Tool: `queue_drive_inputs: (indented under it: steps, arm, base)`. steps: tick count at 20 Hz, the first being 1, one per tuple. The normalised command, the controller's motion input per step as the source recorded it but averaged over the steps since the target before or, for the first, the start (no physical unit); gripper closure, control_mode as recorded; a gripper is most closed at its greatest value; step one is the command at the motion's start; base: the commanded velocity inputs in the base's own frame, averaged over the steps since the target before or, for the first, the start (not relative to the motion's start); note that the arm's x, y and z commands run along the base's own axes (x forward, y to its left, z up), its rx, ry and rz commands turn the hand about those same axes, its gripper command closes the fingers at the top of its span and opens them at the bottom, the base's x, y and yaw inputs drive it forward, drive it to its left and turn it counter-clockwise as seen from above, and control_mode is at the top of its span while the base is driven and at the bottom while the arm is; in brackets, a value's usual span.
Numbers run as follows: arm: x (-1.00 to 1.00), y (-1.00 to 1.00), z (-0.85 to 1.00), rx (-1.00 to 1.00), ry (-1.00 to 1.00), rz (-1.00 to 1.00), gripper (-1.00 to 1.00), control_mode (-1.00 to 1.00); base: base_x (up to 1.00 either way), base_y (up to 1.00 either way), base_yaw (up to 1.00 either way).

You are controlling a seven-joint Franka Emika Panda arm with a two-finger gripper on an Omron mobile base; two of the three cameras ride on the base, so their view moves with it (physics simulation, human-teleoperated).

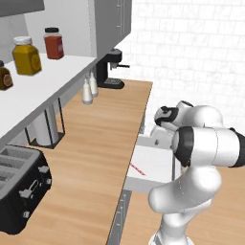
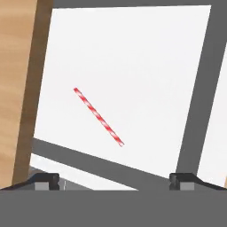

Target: Take a straw from the drawer in front and place it inside the glass cup on the dining counter.

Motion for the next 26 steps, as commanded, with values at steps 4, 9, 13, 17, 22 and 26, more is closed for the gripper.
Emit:
queue_drive_inputs:
  steps: [4, 9, 13, 17, 22, 26]
  arm:
    - [0.26, 0.00, -0.55, -0.19, 0.16, 0.00, -1.00, -1.00]
    - [0.14, -0.01, -0.52, -0.09, 0.08, 0.00, -1.00, -1.00]
    - [0.00, -0.17, -0.42, -0.05, 0.00, 0.00, -1.00, -1.00]
    - [0.00, -0.22, -0.42, -0.03, 0.00, 0.00, -1.00, -1.00]
    - [0.00, -0.24, -0.35, -0.01, 0.00, 0.00, -1.00, -1.00]
    - [0.00, -0.38, -0.24, -0.04, -0.02, 0.00, -1.00, -1.00]
  base:
    - [0.00, 0.00, 0.00]
    - [0.00, 0.00, 0.00]
    - [0.00, 0.00, 0.00]
    - [0.00, 0.00, 0.00]
    - [0.00, 0.00, 0.00]
    - [0.00, 0.00, 0.00]
